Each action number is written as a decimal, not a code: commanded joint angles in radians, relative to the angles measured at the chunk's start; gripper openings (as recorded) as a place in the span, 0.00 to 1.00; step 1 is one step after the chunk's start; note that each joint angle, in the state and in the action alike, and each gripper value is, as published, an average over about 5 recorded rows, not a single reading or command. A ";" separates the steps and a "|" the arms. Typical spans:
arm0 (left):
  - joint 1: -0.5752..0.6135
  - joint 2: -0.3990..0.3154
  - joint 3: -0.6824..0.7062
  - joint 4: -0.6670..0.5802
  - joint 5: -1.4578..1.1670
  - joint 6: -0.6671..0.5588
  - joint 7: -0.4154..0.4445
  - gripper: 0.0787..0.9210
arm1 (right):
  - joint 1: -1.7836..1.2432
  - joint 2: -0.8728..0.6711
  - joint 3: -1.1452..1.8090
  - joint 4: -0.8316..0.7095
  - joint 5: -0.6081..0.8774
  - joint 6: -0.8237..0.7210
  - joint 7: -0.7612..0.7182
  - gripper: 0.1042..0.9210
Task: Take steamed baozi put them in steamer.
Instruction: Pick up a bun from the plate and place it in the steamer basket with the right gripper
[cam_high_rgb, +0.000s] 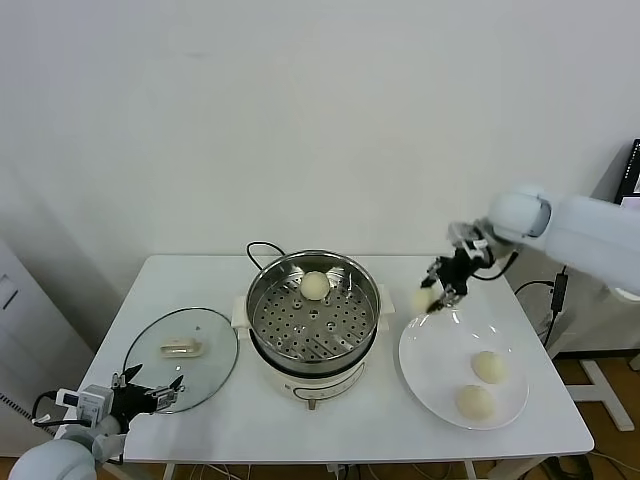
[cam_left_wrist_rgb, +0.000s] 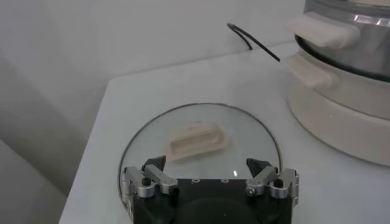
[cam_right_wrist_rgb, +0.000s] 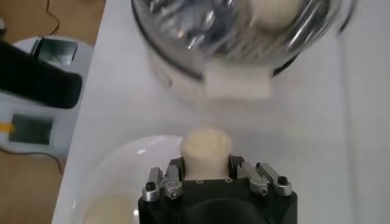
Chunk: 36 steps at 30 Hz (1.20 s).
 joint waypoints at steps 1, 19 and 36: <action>-0.003 0.001 0.002 0.002 0.000 0.002 -0.002 0.88 | 0.171 0.068 -0.011 0.098 0.186 -0.099 0.075 0.42; -0.002 -0.004 0.003 0.003 0.006 0.003 -0.004 0.88 | -0.088 0.388 0.080 0.023 0.309 -0.246 0.335 0.42; 0.013 -0.013 -0.007 -0.001 0.013 -0.001 -0.003 0.88 | -0.244 0.510 0.087 -0.047 0.278 -0.330 0.462 0.42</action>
